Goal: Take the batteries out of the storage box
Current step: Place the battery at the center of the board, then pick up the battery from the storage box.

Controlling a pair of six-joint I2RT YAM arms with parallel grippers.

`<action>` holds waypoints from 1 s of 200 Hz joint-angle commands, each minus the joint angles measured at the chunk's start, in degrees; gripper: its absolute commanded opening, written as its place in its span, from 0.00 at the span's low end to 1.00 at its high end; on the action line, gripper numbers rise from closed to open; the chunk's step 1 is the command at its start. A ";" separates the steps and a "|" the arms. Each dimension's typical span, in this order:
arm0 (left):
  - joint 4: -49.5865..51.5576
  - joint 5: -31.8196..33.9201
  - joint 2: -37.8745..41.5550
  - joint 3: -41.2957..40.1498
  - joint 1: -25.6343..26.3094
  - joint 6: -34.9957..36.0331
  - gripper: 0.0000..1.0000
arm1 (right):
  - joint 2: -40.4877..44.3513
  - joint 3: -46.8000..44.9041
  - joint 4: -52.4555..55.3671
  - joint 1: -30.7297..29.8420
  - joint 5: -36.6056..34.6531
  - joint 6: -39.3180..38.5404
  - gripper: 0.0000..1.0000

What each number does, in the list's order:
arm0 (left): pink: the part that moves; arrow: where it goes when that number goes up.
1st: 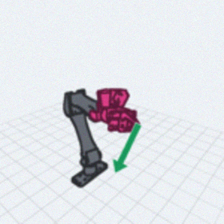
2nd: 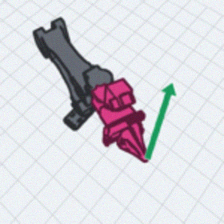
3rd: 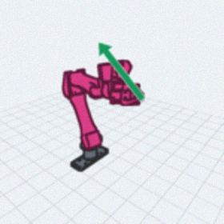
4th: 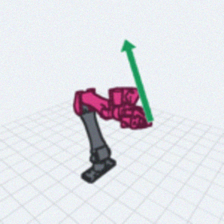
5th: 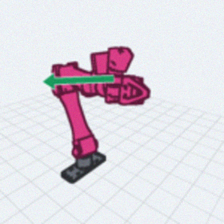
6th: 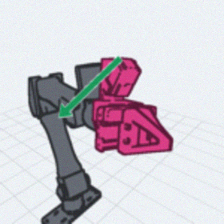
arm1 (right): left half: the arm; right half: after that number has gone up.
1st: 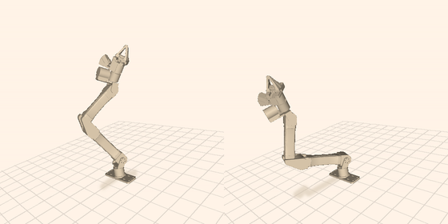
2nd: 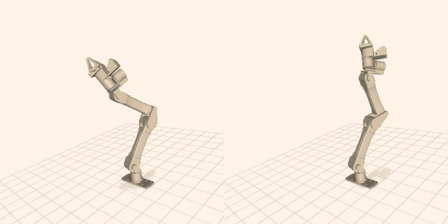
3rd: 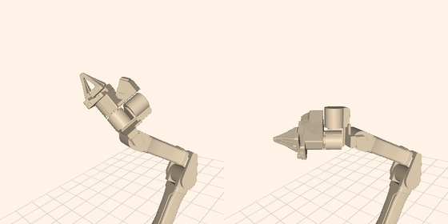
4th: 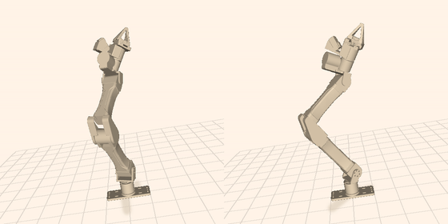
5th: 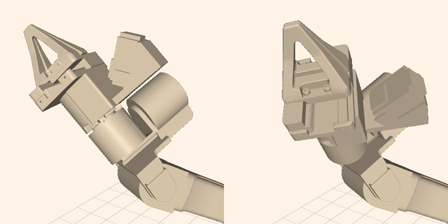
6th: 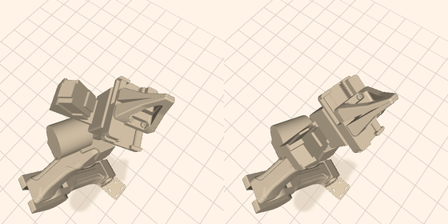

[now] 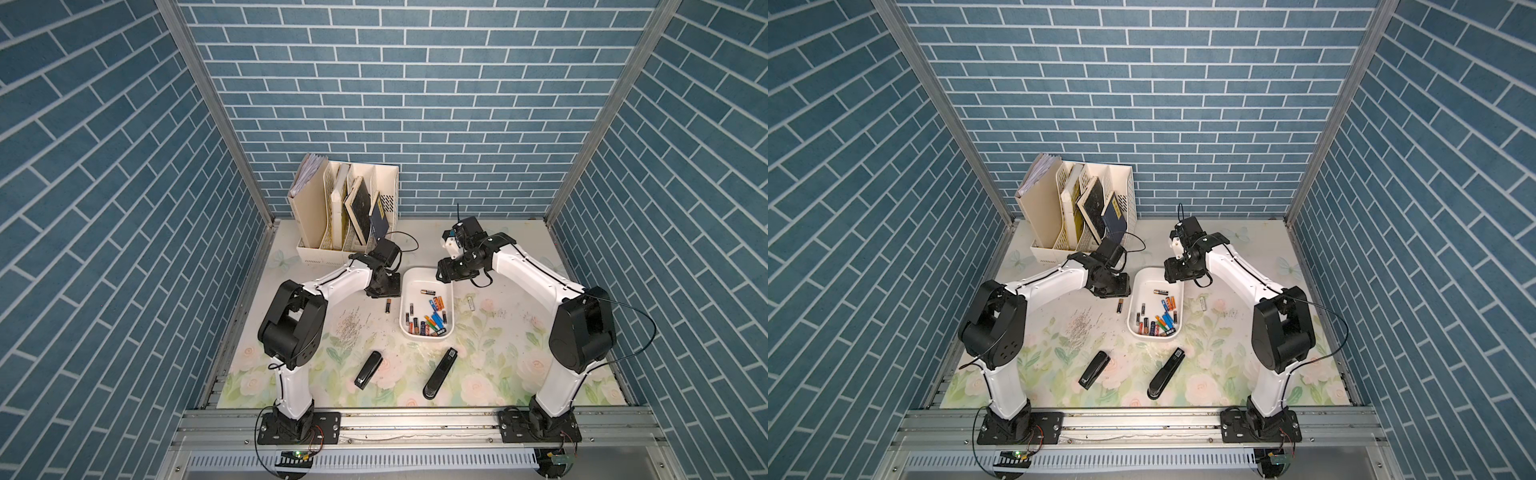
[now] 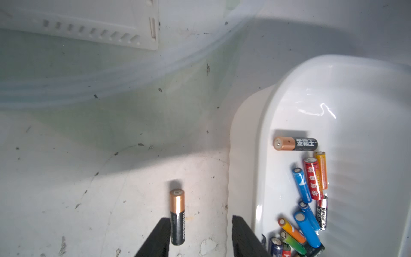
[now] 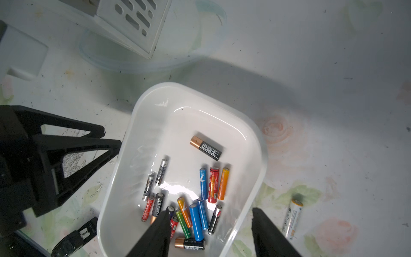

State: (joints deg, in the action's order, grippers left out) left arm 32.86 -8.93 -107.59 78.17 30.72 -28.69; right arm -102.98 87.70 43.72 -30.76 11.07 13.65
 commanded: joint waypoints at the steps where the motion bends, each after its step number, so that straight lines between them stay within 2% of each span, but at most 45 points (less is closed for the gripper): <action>1: 2.20 0.84 1.00 0.82 -0.27 0.45 0.51 | -0.55 1.68 0.43 -1.62 -1.13 1.29 0.61; 73: 1.60 0.49 2.78 -1.69 -0.31 -0.14 0.52 | -4.54 0.45 -0.79 -6.36 -1.30 2.07 0.54; 139: 1.16 0.23 2.48 -2.78 -0.26 0.17 0.52 | -10.06 -0.44 -0.49 -8.08 -4.86 1.78 0.36; 200: 0.89 0.03 1.95 -2.76 -0.25 0.31 0.52 | -12.84 -0.84 0.23 -8.55 -6.41 1.13 0.34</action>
State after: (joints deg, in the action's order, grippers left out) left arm 33.56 -8.88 -106.19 76.12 30.72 -28.73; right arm -114.63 87.35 42.85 -38.89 6.11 14.79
